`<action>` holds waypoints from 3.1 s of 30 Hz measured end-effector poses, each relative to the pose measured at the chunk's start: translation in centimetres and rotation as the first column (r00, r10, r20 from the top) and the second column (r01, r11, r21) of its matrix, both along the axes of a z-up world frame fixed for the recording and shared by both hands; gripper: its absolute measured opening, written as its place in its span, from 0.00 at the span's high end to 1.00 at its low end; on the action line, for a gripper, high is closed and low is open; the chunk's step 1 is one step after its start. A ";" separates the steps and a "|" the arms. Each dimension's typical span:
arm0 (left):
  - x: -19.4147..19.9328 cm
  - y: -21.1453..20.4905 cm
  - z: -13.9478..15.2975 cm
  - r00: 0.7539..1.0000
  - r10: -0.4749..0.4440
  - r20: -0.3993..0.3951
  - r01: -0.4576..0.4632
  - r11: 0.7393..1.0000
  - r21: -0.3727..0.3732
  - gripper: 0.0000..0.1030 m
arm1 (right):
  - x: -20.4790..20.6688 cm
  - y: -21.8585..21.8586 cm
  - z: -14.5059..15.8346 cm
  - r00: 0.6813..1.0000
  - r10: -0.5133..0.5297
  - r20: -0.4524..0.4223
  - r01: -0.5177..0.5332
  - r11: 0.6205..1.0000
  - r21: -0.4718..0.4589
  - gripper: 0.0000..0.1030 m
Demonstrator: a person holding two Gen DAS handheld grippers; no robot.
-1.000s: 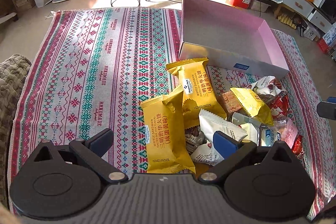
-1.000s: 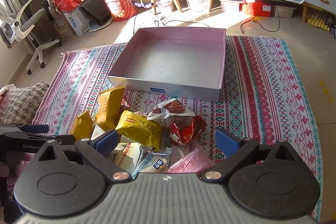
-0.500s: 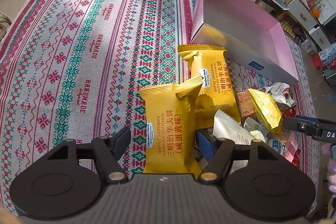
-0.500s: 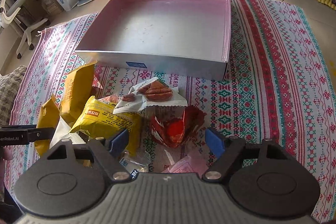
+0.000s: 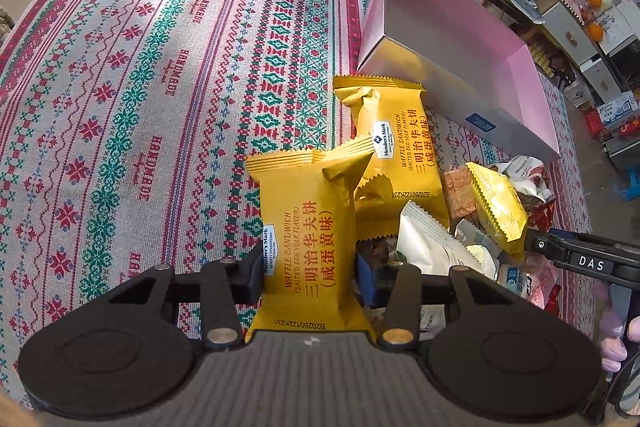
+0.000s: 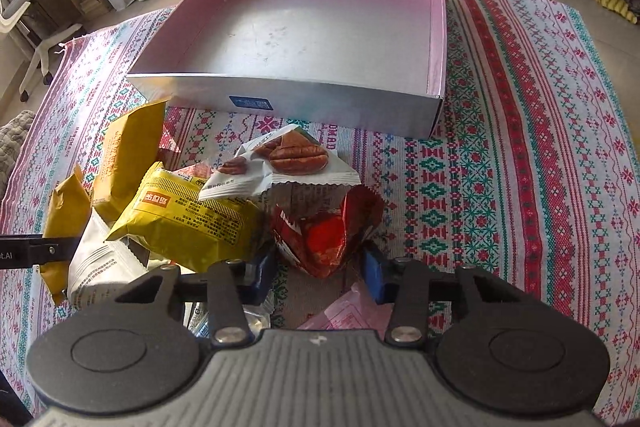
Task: Organize snacks
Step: 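Grasp yellow waffle-sandwich pack with left tool while right tool grasps red chip bag, then carry both snacks into the pink box and open both tools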
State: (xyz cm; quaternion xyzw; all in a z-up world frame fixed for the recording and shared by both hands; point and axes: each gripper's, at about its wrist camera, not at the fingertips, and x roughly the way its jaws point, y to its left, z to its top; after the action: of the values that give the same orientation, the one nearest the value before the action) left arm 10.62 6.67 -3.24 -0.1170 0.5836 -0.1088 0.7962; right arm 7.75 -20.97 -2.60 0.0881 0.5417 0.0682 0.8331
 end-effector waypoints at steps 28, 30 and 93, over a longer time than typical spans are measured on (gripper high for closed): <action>-0.7 0.4 5.3 0.988 0.044 0.146 -0.041 0.999 -0.023 0.55 | -1.4 -1.8 4.9 0.993 -0.050 0.111 0.043 0.997 0.064 0.63; -0.4 0.2 5.9 0.986 0.054 0.161 -0.050 0.998 -0.031 0.55 | -1.3 -2.0 5.3 0.991 -0.062 0.122 0.054 0.996 0.071 0.63; 8.0 -10.7 1.7 0.942 -0.140 0.304 0.078 0.975 0.209 0.52 | 5.6 -1.4 1.6 0.985 -0.101 0.137 0.097 0.994 0.040 0.59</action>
State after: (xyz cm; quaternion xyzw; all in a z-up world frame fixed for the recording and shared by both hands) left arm 18.62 -4.01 -1.52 0.0129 0.4613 -0.1127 0.8799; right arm 13.35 -22.37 -1.00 0.1240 0.4762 0.0418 0.8695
